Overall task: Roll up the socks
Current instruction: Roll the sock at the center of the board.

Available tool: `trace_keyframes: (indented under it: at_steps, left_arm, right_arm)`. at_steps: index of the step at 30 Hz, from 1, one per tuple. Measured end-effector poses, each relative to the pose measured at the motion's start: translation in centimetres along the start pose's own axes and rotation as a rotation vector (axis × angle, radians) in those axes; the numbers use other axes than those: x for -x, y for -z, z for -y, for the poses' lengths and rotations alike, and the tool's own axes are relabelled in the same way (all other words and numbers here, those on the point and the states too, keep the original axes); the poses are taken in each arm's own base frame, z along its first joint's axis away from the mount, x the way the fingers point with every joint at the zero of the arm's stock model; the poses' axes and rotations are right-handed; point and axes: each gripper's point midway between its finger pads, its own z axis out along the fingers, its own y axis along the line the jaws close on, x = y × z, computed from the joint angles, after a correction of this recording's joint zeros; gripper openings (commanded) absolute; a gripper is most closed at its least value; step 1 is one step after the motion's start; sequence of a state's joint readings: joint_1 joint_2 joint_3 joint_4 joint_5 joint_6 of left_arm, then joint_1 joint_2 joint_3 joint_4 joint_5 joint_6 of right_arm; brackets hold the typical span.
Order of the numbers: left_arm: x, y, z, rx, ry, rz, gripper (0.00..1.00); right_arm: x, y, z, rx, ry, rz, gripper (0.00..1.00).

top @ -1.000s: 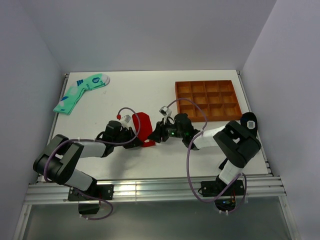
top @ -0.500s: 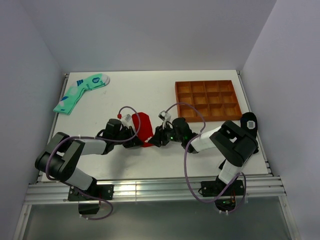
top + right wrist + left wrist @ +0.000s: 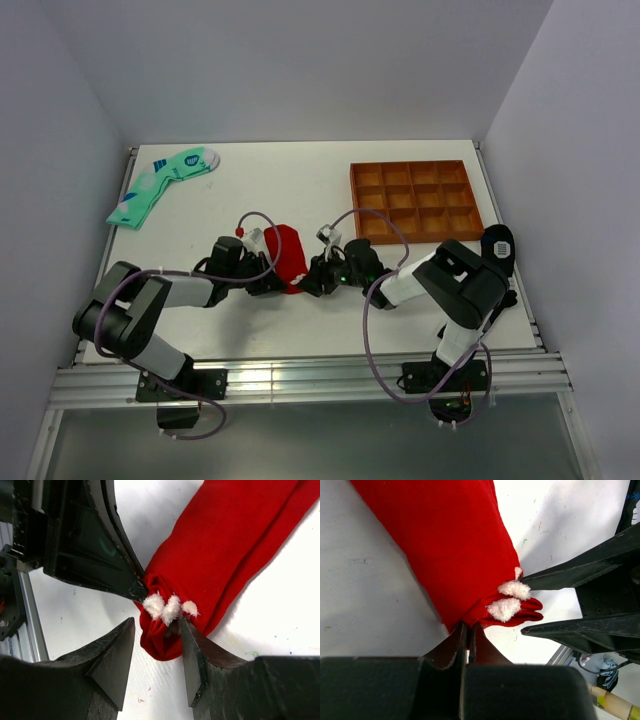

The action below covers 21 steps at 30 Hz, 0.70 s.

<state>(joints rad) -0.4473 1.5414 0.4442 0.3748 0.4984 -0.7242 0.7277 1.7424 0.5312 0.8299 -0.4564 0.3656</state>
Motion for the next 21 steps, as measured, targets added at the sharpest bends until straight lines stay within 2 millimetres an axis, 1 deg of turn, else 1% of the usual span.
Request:
trace_keyframes:
  at_steps: [5,8,11,12,14,15,18,20,21]
  left_arm:
    - [0.0,-0.1,0.0,-0.005,0.01,-0.006,0.0]
    - [0.0,-0.1,0.0,-0.006,0.016,-0.007,0.0]
    - [0.0,-0.1,0.0,-0.006,0.023,-0.007,0.0]
    - [0.0,-0.1,0.0,-0.005,0.024,-0.008,0.0]
    - [0.0,-0.1,0.0,-0.005,0.025,-0.008,0.0]
    - [0.0,-0.1,0.0,-0.005,0.026,-0.007,0.0]
    - [0.0,-0.1,0.1,-0.006,0.026,-0.007,0.0]
    - [0.0,-0.1,0.1,-0.007,0.026,-0.006,0.0]
    - [0.0,-0.1,0.1,-0.008,0.025,-0.005,0.0]
  right_arm:
    - [-0.8,0.2,0.2,-0.003,-0.003,-0.007,0.49]
    - [-0.9,0.3,0.3,-0.007,-0.004,-0.008,0.48]
    - [-0.9,0.3,0.4,-0.013,-0.004,-0.007,0.41]
    - [-1.0,0.2,0.4,-0.016,-0.005,-0.008,0.36]
    - [-1.1,0.2,0.6,-0.024,-0.011,-0.012,0.29]
    - [-1.2,0.1,0.7,-0.028,-0.014,-0.017,0.22]
    - [-1.2,-0.2,0.9,-0.042,-0.029,-0.028,0.13]
    - [-1.3,-0.3,1.2,-0.06,-0.041,-0.042,0.12]
    - [-1.4,-0.4,1.3,-0.067,-0.049,-0.05,0.09]
